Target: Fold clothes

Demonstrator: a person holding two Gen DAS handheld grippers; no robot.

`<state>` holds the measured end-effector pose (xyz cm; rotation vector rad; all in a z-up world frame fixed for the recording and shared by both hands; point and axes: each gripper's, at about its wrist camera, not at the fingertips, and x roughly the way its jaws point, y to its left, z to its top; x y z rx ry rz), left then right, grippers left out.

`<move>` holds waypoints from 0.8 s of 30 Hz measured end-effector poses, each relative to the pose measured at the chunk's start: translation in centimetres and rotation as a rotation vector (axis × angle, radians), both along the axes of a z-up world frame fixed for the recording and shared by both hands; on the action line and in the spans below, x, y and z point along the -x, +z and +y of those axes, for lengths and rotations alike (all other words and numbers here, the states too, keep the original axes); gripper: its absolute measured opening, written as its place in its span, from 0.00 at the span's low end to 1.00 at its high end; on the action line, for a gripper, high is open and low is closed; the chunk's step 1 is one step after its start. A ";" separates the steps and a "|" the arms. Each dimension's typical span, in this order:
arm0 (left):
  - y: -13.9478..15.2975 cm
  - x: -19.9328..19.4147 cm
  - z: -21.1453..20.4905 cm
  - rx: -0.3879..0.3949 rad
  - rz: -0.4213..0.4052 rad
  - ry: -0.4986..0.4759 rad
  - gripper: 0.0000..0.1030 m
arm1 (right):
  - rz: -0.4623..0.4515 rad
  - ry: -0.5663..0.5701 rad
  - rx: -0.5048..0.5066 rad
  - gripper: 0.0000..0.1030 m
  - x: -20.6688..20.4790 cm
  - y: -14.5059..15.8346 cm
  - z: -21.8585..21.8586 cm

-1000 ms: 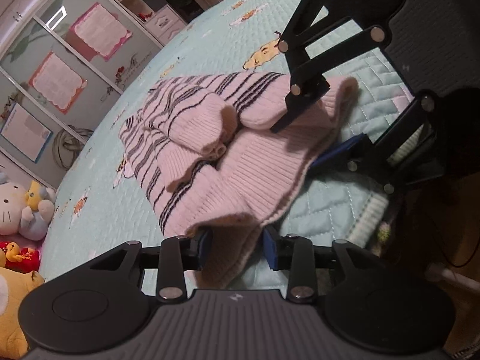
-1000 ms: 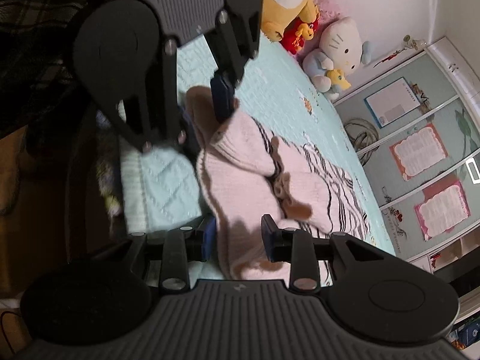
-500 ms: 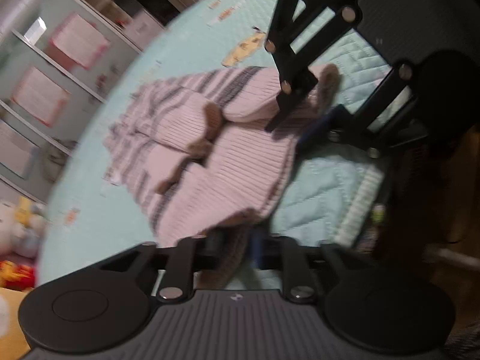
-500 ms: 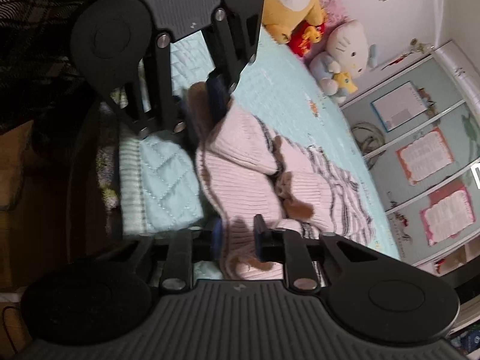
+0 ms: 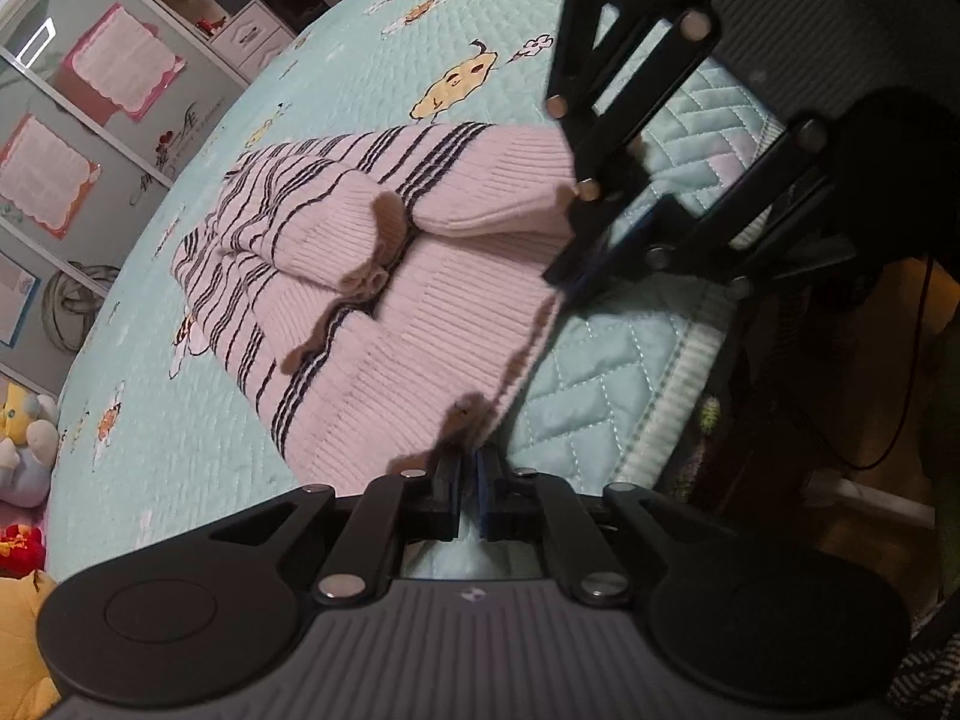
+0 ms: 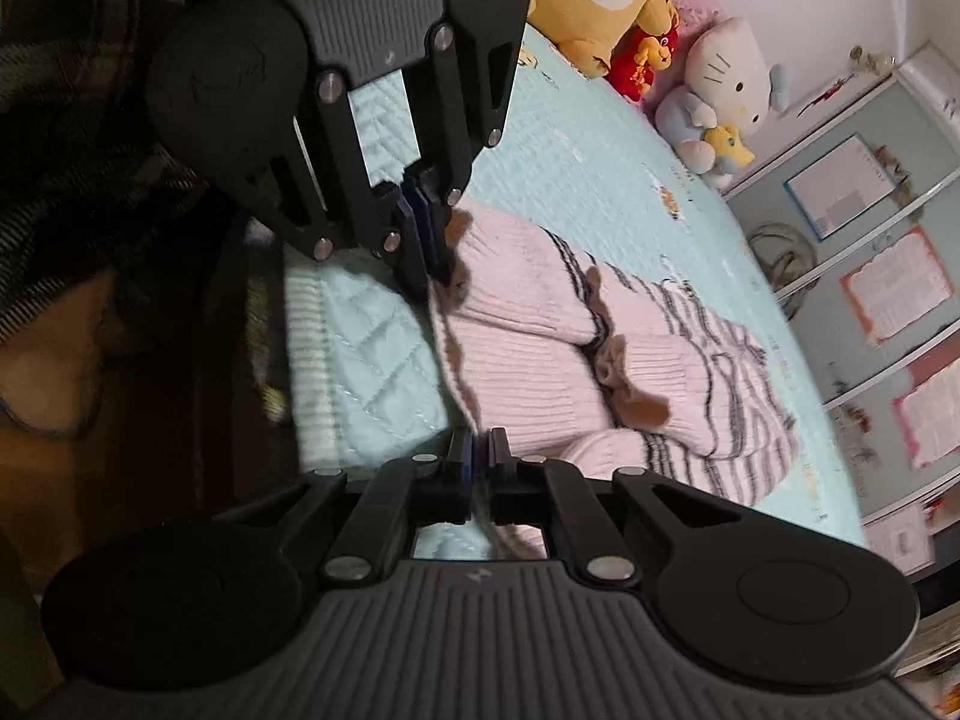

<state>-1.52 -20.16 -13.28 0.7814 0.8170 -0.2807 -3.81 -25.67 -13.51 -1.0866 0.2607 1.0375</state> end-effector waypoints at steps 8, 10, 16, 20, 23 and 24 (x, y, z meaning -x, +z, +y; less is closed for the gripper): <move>3.2 0.8 4.4 0.379 0.133 0.125 0.18 | 0.404 -0.204 -0.304 0.09 -4.0 4.6 -4.5; 4.4 1.3 5.6 0.496 0.103 0.188 0.18 | 0.506 -0.255 -0.381 0.09 -5.1 5.7 -5.7; 6.0 -1.1 4.9 0.490 -0.041 0.251 0.47 | 0.630 -0.424 -0.477 0.17 -7.3 5.9 -5.9; 4.3 -2.6 1.8 0.352 -0.067 0.219 0.49 | 0.637 -0.490 -0.451 0.22 -7.5 5.4 -3.5; 2.9 -3.4 0.9 0.315 -0.057 0.237 0.50 | 0.667 -0.524 -0.409 0.22 -8.3 4.7 -2.3; 2.7 -3.4 1.1 0.316 -0.057 0.256 0.49 | 0.643 -0.537 -0.391 0.22 -8.3 4.5 -2.0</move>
